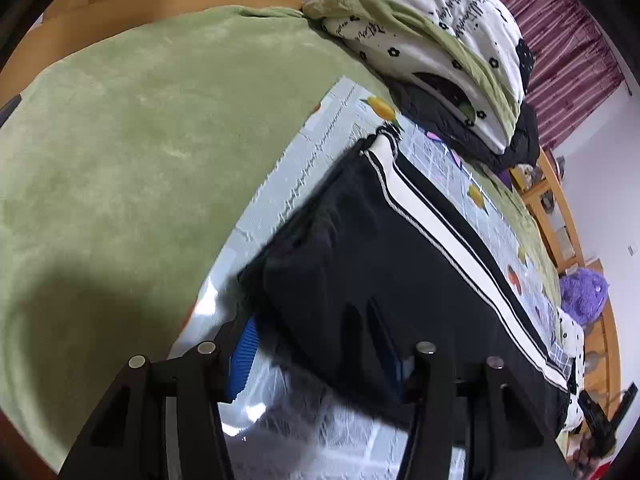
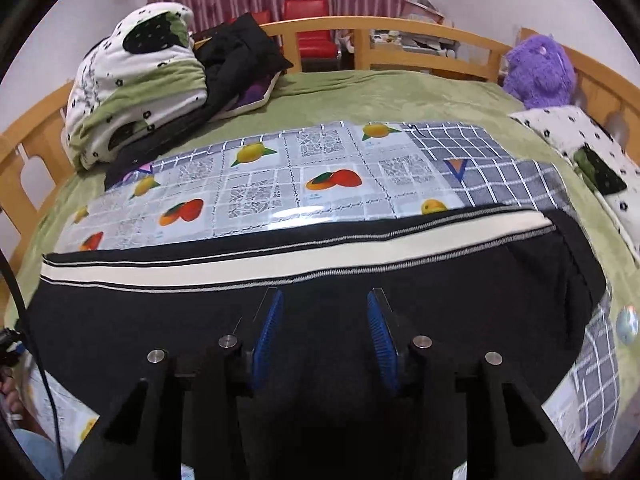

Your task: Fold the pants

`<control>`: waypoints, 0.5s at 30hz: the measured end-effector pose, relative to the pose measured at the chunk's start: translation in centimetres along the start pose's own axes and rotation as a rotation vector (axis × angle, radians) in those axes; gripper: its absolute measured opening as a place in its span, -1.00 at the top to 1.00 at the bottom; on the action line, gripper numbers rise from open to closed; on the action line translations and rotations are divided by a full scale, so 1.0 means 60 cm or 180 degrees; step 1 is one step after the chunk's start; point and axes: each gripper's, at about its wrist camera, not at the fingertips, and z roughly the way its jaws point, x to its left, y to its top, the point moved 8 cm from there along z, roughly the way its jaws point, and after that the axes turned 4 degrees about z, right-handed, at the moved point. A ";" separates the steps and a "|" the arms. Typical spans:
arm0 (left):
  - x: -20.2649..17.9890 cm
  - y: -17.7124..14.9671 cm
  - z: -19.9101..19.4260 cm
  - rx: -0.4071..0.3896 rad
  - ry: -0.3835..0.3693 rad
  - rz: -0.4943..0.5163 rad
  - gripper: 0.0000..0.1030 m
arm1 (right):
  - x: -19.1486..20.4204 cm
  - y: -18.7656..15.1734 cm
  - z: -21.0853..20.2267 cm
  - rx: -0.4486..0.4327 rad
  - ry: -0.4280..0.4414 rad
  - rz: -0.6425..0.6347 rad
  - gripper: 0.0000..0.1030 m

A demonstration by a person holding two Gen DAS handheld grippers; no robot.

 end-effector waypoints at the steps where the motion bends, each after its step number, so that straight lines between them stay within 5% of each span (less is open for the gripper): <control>1: 0.003 0.004 0.006 -0.0011 0.0005 -0.0046 0.01 | 0.000 -0.002 -0.009 -0.0007 -0.0001 0.0012 0.16; 4: 0.011 0.011 0.000 -0.0084 -0.0049 -0.0272 0.08 | -0.001 0.000 -0.033 -0.0044 -0.0068 0.0064 0.16; 6: 0.022 0.016 -0.007 -0.0155 0.0029 -0.0394 0.63 | 0.001 0.002 -0.053 -0.0072 -0.0041 0.0118 0.16; 7: 0.018 0.020 -0.009 -0.0174 -0.0018 -0.0385 0.66 | 0.001 0.005 -0.066 -0.0106 -0.0025 0.0148 0.16; 11: -0.034 0.048 -0.043 -0.0319 0.0157 0.0040 0.74 | 0.017 0.011 -0.106 -0.0280 0.0066 0.0181 0.16; 15: -0.183 0.086 -0.103 -0.0537 0.0390 0.0968 0.75 | 0.030 0.001 -0.106 -0.0265 0.0247 0.0192 0.16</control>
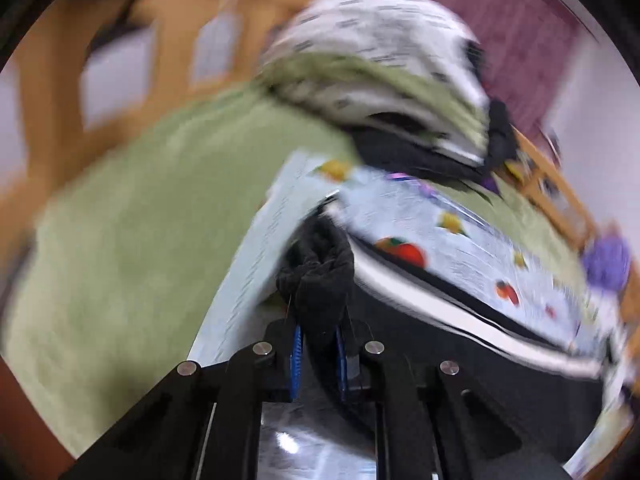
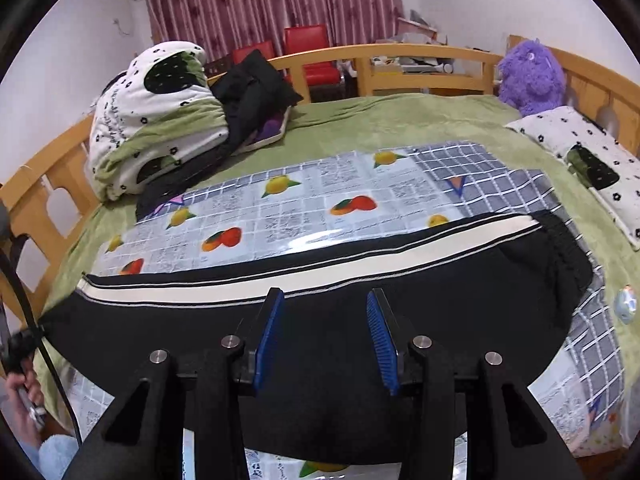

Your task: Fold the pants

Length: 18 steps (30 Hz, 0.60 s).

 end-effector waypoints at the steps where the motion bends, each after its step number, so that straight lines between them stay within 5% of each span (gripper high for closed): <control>1: -0.027 0.015 -0.011 -0.0029 0.0002 0.0145 0.75 | 0.000 -0.002 0.003 -0.0009 0.0045 0.0018 0.16; 8: -0.290 0.056 -0.088 -0.0206 -0.0106 0.1052 0.76 | -0.051 -0.026 0.036 -0.0045 0.0160 0.0089 0.16; 14: -0.506 -0.044 -0.066 -0.0167 -0.0375 0.1458 0.77 | -0.164 -0.072 0.076 0.0297 0.0240 0.0595 0.16; 18: -0.615 -0.156 -0.021 0.0148 -0.0785 0.1516 0.77 | -0.230 -0.075 0.057 0.0132 0.0044 0.0693 0.16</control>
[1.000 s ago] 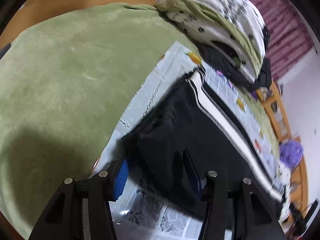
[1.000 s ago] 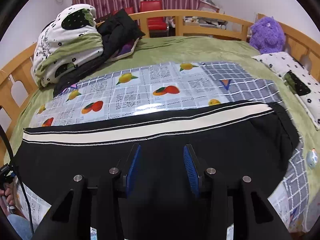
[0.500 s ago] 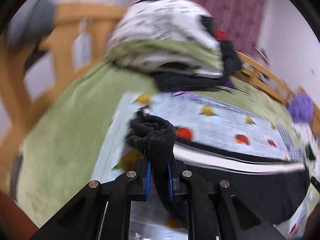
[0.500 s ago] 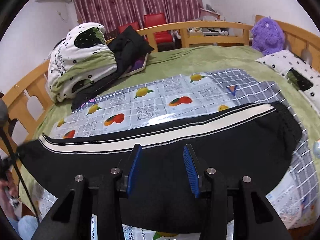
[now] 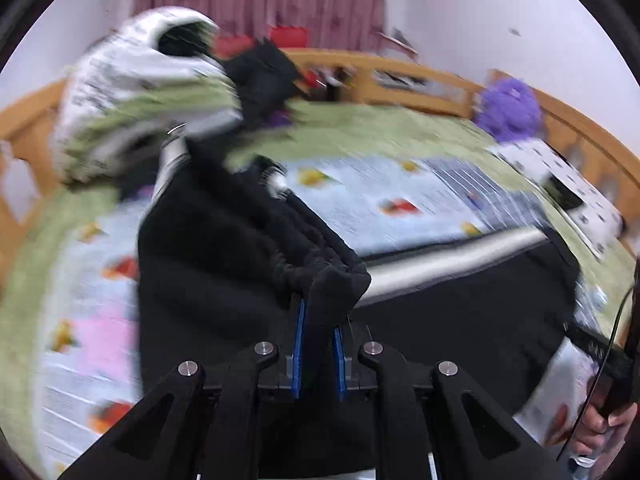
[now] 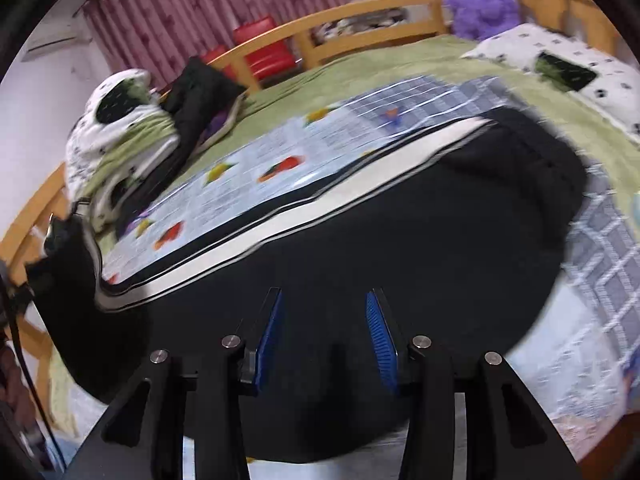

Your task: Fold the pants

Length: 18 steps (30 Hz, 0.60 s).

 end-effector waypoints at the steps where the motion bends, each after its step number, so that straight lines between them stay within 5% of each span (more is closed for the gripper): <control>1: -0.022 -0.015 0.013 0.0051 -0.0096 0.0010 0.77 | -0.015 0.001 -0.005 -0.0054 -0.0051 0.0029 0.16; 4: -0.089 -0.081 0.065 0.0370 -0.0437 -0.0047 0.76 | -0.042 -0.009 -0.009 -0.0011 -0.0117 0.0080 0.16; 8: -0.107 -0.140 0.079 0.0768 -0.0493 -0.0021 0.61 | -0.033 -0.015 -0.021 -0.0080 -0.0066 -0.0056 0.16; 10: -0.091 -0.140 0.045 0.0715 -0.0568 -0.0094 0.51 | -0.019 -0.014 -0.024 -0.0111 -0.0033 -0.0150 0.16; 12: -0.060 -0.134 0.001 0.0606 -0.0552 -0.0160 -0.12 | 0.004 -0.017 -0.021 -0.0088 0.0039 -0.0234 0.16; 13: -0.044 -0.131 -0.017 0.0512 -0.0527 -0.0173 -0.24 | 0.019 -0.018 -0.018 -0.0063 0.0100 -0.0268 0.16; 18: 0.082 -0.108 -0.097 0.0091 -0.0022 -0.0189 -0.33 | 0.119 -0.033 0.008 0.0153 0.0455 -0.0446 0.16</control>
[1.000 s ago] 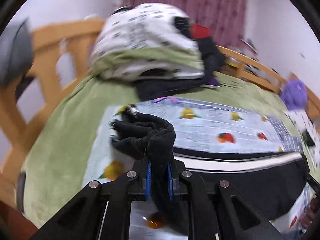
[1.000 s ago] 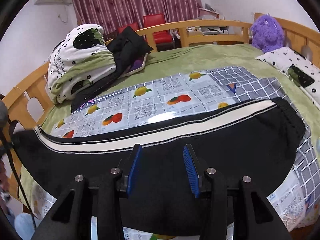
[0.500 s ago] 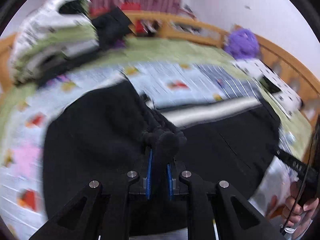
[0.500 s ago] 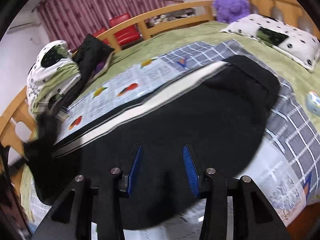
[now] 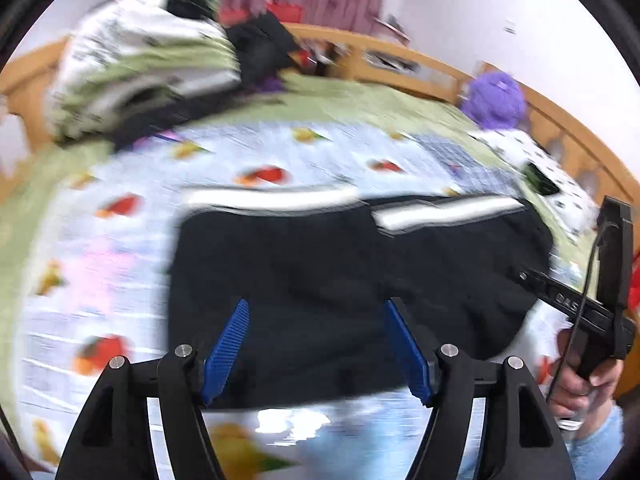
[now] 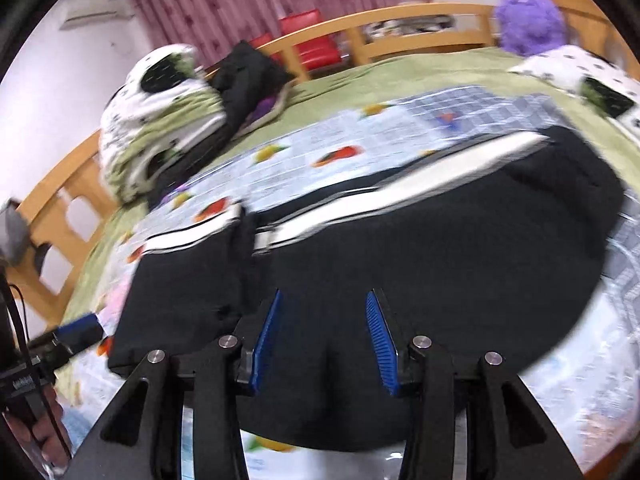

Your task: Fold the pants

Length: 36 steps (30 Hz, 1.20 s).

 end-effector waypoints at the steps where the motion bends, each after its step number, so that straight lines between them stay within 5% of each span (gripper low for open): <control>1: 0.017 0.003 -0.003 -0.0028 0.0073 -0.0009 -0.33 | 0.026 -0.002 0.011 0.0058 0.0055 -0.0093 0.16; 5: 0.113 -0.004 -0.013 -0.0136 0.0302 -0.0242 -0.33 | 0.111 -0.026 0.060 0.0340 0.0195 -0.0360 0.16; 9: 0.188 -0.019 -0.005 -0.0103 0.0251 -0.0577 -0.33 | 0.142 -0.059 0.131 0.0597 -0.0106 -0.0617 0.18; 12: 0.233 -0.026 -0.002 -0.0076 0.0290 -0.0769 -0.33 | 0.148 -0.079 0.167 0.0657 -0.0380 -0.0808 0.61; 14: 0.244 -0.027 0.003 -0.0079 0.0223 -0.0872 -0.33 | 0.154 -0.078 0.149 0.0573 -0.0280 -0.0856 0.72; 18: 0.262 -0.030 0.001 -0.0075 0.0061 -0.1039 -0.33 | 0.128 -0.057 0.072 0.0291 0.0221 -0.0237 0.71; 22: 0.258 -0.036 0.011 0.0031 0.0006 -0.1007 -0.33 | 0.124 -0.107 0.130 0.0856 -0.0057 -0.0458 0.62; 24: 0.258 -0.036 0.010 0.0022 0.0032 -0.0966 -0.33 | 0.133 -0.101 0.122 0.0720 -0.0095 -0.0601 0.54; 26: 0.261 -0.034 0.008 -0.0016 0.0081 -0.0955 -0.33 | 0.141 -0.083 0.104 0.0517 -0.0094 -0.0663 0.01; 28: 0.262 -0.035 0.011 -0.0004 0.0057 -0.0984 -0.33 | 0.142 -0.064 0.101 0.0380 -0.0085 -0.0615 -0.20; 33: 0.261 -0.044 0.028 0.0105 0.0034 -0.1011 -0.33 | 0.120 -0.070 0.199 0.0869 -0.0444 -0.0521 -0.20; 34: 0.262 -0.045 0.028 0.0105 0.0049 -0.1008 -0.33 | 0.119 -0.070 0.206 0.0824 -0.0488 -0.0517 0.01; 35: 0.262 -0.045 0.029 0.0100 0.0071 -0.1008 -0.33 | 0.128 -0.069 0.204 0.0701 -0.0470 -0.0574 0.53; 36: 0.263 -0.045 0.030 0.0096 0.0087 -0.1010 -0.33 | 0.143 -0.073 0.201 0.0738 -0.0358 -0.0643 0.64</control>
